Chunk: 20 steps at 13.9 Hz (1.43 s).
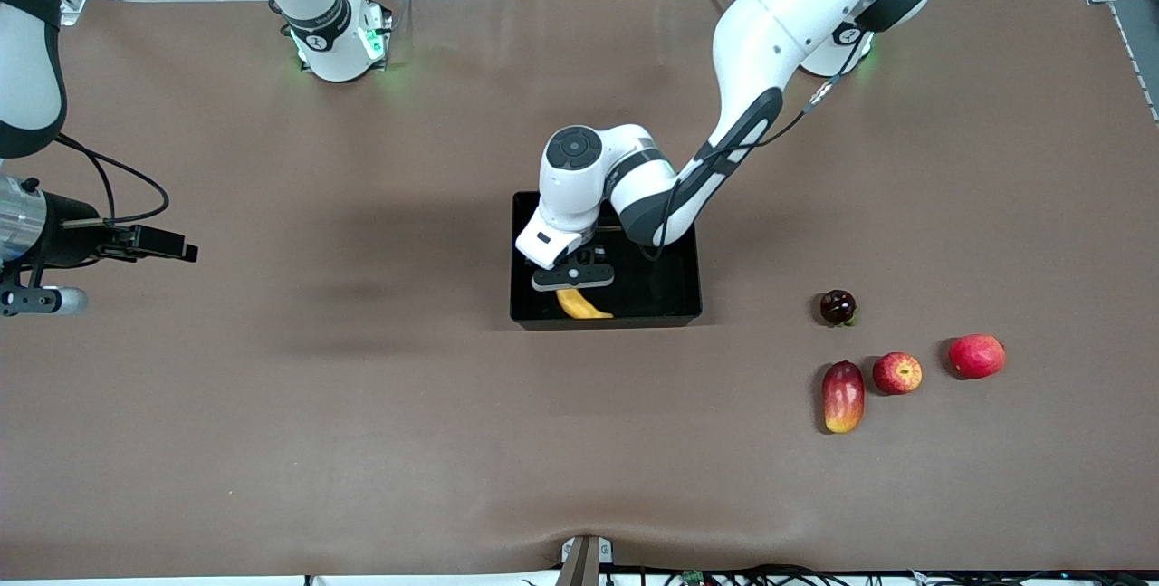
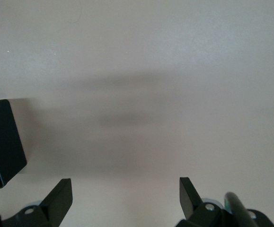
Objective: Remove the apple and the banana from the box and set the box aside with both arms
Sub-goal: 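Grasp the banana with the left gripper while the right gripper approaches the box, then carry the banana toward the fruits while the right gripper grips the box rim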
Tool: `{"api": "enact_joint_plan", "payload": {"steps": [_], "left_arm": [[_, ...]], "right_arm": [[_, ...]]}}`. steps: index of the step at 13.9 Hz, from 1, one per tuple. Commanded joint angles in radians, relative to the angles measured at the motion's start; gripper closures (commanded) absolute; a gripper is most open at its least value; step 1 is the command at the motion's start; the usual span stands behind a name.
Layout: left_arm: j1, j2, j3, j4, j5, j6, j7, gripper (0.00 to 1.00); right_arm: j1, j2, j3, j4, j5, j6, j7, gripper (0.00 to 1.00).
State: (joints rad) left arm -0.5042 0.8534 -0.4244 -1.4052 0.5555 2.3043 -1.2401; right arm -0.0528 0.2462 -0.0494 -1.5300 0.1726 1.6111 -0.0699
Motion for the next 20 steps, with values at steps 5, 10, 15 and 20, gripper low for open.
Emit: {"api": "enact_joint_plan", "payload": {"steps": [5,10,15,20], "left_arm": [[0.076,-0.233,-0.001,0.025,-0.172,-0.224,0.19,1.0],[0.249,-0.373,0.001,0.015,-0.29,-0.393,0.5,1.0],[0.445,-0.459,0.001,-0.092,-0.287,-0.52,0.868,1.0],[0.634,-0.462,0.004,-0.152,-0.273,-0.499,1.146,1.0]], "right_arm": [[0.167,0.011,0.0,0.016,0.109,0.004,0.267,0.0],[0.312,0.079,0.0,0.005,0.14,0.125,0.297,0.0],[0.444,0.139,-0.001,-0.064,0.136,0.252,0.373,0.0],[0.571,0.237,-0.003,-0.107,0.12,0.437,0.423,0.0]]}}
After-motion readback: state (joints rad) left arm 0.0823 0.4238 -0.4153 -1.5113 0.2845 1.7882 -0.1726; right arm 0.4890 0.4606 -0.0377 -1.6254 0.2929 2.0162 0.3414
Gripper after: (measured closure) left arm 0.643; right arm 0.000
